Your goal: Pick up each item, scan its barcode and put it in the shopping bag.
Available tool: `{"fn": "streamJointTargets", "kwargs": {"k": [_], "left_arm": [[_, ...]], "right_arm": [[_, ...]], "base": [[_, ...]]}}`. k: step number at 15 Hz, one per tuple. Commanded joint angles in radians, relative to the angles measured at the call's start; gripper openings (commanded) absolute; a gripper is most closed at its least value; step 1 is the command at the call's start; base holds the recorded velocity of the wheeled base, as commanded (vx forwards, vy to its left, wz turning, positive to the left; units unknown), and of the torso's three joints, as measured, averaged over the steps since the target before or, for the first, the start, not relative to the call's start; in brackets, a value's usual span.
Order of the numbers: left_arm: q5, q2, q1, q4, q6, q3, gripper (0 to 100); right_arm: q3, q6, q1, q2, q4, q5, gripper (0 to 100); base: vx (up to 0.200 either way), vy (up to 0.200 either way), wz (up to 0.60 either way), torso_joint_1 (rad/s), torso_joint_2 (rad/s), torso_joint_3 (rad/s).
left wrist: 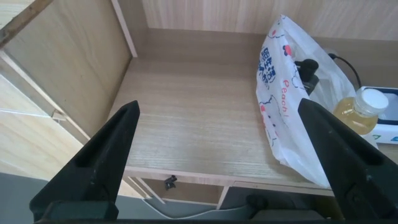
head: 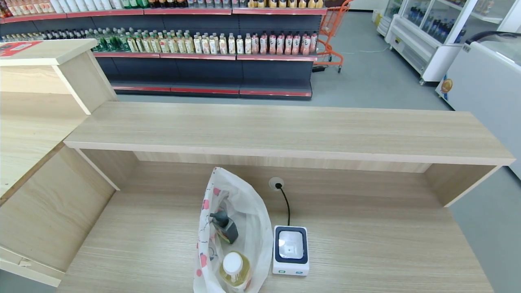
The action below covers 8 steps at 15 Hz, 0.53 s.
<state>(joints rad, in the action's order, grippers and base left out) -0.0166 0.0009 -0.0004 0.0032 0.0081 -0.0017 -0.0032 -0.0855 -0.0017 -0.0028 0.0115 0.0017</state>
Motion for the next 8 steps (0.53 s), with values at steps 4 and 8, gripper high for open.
{"fn": "streamJointTargets", "kwargs": {"k": [4, 8], "left_arm": [[0.0, -0.001, 0.0, 0.0, 0.0, 0.0, 100], [0.0, -0.001, 0.0, 0.0, 0.0, 0.0, 100]], "right_arm": [[0.0, 0.066, 0.0, 0.003, -0.002, -0.005, 0], [0.0, 0.072, 0.002, 0.003, -0.002, -0.005, 0]], "base": [[0.0, 0.0, 0.0, 0.0, 0.0, 0.0], [0.0, 0.0, 0.0, 0.0, 0.0, 0.0]]}}
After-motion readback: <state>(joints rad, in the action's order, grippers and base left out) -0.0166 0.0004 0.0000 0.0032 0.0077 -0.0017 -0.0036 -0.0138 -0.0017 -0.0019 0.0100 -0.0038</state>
